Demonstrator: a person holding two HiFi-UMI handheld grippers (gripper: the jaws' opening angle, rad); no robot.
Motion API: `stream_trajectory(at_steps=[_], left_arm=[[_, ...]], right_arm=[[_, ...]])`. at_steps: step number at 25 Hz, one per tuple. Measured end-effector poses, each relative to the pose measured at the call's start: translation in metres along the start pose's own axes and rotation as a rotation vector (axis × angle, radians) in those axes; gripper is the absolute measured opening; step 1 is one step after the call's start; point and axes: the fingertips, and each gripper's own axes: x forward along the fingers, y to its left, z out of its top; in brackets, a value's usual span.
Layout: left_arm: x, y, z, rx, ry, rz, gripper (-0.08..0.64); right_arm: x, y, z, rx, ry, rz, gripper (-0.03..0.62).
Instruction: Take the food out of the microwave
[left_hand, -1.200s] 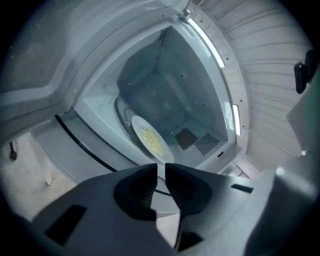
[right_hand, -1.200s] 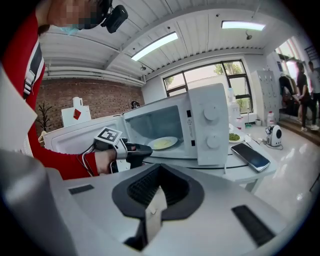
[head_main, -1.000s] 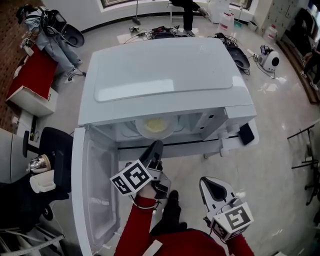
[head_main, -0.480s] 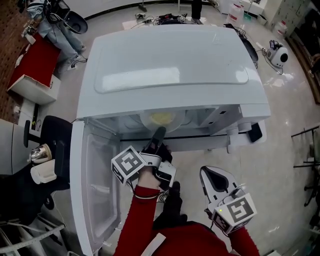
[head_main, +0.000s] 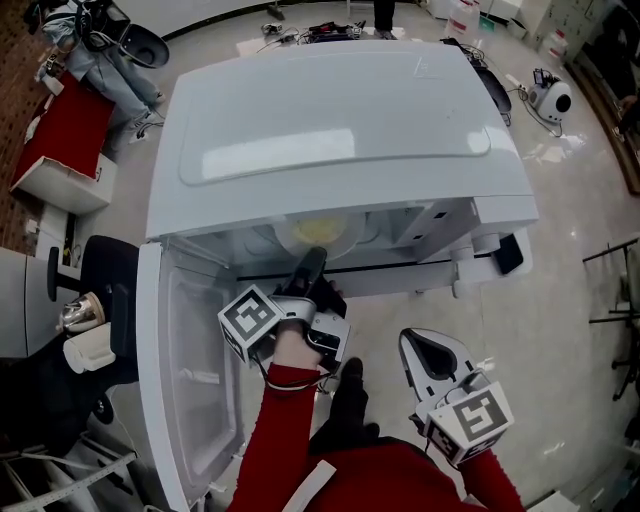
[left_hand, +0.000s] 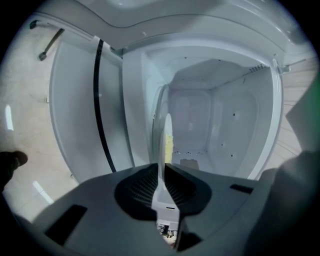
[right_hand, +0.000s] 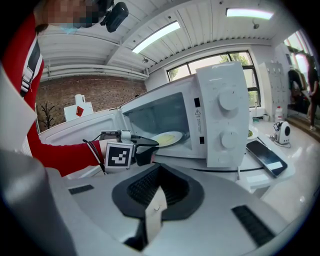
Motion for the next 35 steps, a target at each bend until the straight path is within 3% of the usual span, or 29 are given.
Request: stream_trajectory(at_steps=[8, 14, 21, 30, 35], left_arm=[[-0.002, -0.005, -0.003, -0.011, 0.0, -0.014, 0.02], [-0.015, -0.011, -0.021, -0.033, 0.043, -0.068, 0.02], [-0.038, -0.005, -0.042, 0.008, 0.112, -0.069, 0.02], [-0.066, 0.012, -0.082, 0.034, 0.207, -0.059, 0.02], [-0.078, 0.019, -0.126, 0.053, 0.29, -0.054, 0.02]], right_arm=[[-0.006, -0.002, 0.0, 0.004, -0.003, -0.027, 0.011], [-0.013, -0.002, -0.005, 0.008, -0.014, -0.039, 0.011], [-0.025, -0.004, -0.008, -0.003, -0.067, -0.06, 0.011], [-0.052, -0.012, -0.029, 0.062, -0.062, -0.131, 0.011], [-0.084, -0.029, -0.047, 0.084, -0.075, -0.175, 0.011]])
